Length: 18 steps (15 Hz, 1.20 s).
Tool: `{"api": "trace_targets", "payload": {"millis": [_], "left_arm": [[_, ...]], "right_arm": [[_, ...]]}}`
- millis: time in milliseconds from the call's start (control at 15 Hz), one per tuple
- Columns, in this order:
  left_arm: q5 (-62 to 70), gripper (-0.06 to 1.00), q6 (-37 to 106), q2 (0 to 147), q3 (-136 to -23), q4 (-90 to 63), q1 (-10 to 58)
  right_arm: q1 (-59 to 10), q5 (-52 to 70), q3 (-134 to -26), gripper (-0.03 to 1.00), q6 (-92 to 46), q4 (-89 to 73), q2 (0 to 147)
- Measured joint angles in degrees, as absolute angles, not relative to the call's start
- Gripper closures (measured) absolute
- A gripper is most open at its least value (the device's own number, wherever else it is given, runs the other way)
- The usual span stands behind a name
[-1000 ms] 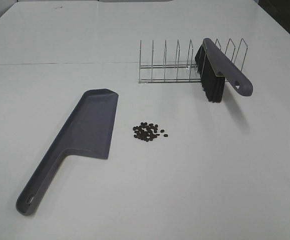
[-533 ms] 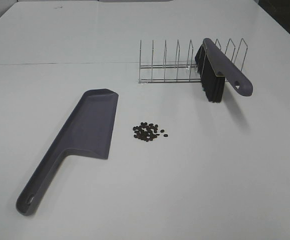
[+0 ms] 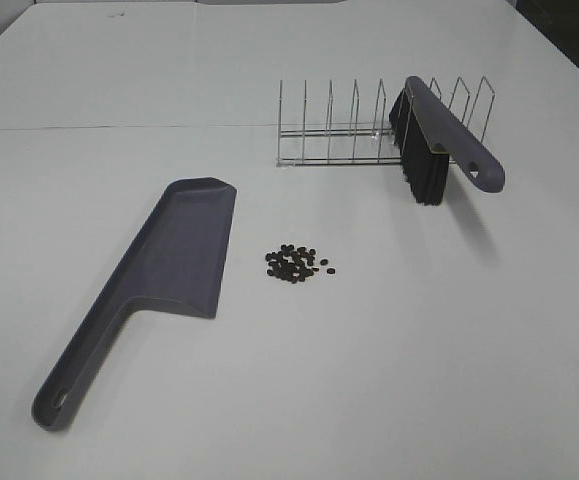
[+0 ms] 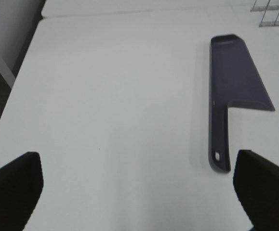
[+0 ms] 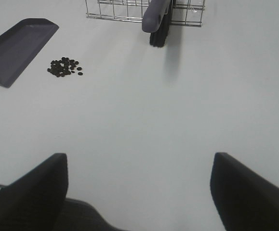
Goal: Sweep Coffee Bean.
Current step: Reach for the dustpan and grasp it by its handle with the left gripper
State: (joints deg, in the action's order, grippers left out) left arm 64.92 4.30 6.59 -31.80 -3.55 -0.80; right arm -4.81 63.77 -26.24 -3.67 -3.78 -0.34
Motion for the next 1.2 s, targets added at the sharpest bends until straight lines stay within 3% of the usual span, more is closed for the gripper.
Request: {"api": "trace_targets", "payload": {"millis": [467,733,933,1200], "left_arm": [[69.3,-0.05,4.0,47.8,-45.3,-2.9,0.2],[55.2,-0.05,-6.0,73.2,-45.6,1.3,15.7],[43.4,-0.05,-8.3,87.9,-46.4,0.6,20.7],[40.8,-0.05,-9.6,100.3,-52.9,0.0,23.7]], "right_arm": [[-4.8,63.8,-26.2,0.29,-3.7,-3.8,-0.3],[-4.8,63.8,-26.2,0.29,-3.7,-3.8,-0.3],[-4.8,63.8,-26.2,0.29,-3.7,-3.8,-0.3],[-4.8,63.8,-26.2,0.29,-3.7,-3.8,-0.3]]}}
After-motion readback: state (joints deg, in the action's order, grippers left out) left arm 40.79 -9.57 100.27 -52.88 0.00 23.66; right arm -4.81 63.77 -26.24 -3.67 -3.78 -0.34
